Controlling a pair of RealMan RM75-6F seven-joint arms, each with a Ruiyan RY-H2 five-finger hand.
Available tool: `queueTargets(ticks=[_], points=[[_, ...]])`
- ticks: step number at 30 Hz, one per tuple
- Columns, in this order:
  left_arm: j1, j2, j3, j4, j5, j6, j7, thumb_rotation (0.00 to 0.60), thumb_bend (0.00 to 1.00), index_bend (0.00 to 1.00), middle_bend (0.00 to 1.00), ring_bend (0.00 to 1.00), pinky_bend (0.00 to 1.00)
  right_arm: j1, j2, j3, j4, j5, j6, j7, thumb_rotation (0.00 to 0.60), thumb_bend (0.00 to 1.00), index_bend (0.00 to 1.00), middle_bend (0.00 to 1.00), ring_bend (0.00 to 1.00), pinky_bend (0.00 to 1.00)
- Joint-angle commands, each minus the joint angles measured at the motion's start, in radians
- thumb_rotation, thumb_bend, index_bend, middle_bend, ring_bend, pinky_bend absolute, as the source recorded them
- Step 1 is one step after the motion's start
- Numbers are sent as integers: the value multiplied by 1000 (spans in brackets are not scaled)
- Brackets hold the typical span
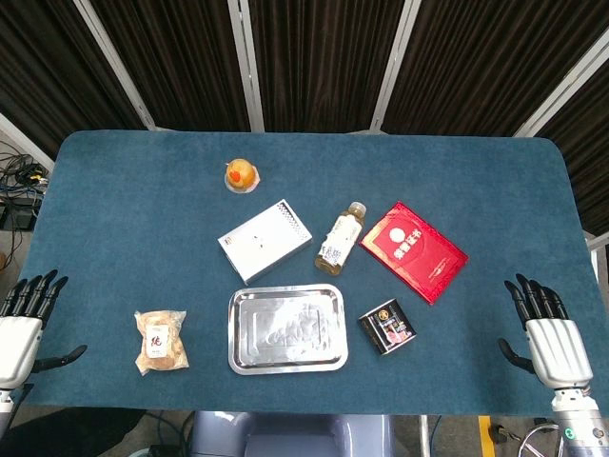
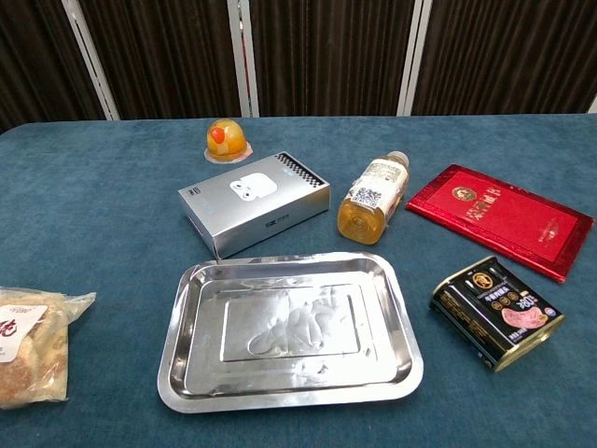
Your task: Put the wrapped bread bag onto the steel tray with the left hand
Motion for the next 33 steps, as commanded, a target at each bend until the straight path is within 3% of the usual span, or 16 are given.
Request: queueTargets(ticks=[1, 7, 16, 25, 27, 31, 33], points=[[-2, -2, 3, 1, 4, -6, 5, 600, 82, 0, 0, 0, 11, 0, 0, 0, 0, 0, 0, -1, 600, 303, 0, 0, 0, 89], [-35, -8, 12, -12, 2, -79, 58, 600, 82, 0, 0, 0, 12, 0, -2, 0, -5, -3, 1, -4, 600, 303, 0, 0, 0, 89], [-139, -28, 21, -104, -124, -335, 253, 600, 88, 0, 0, 0, 13, 2, -3, 3, -4, 3, -3, -5, 600, 302, 0, 0, 0, 90], [-220, -172, -9, -94, -233, -431, 429, 600, 114, 102, 14, 17, 147, 3, -2, 3, -2, 0, -2, 7, 600, 302, 0, 0, 0, 90], [-229, -206, -10, -81, -253, -439, 455, 600, 152, 163, 87, 85, 218, 2, 0, 4, -2, -1, 0, 11, 600, 303, 0, 0, 0, 90], [-238, -265, -8, -53, -276, -428, 509, 600, 280, 505, 477, 443, 548, 2, 2, 5, -2, 0, 2, 19, 600, 302, 0, 0, 0, 90], [-233, -278, -4, -49, -275, -406, 524, 600, 313, 608, 614, 571, 644, 2, 2, 5, -1, -1, 1, 22, 600, 302, 0, 0, 0, 90]])
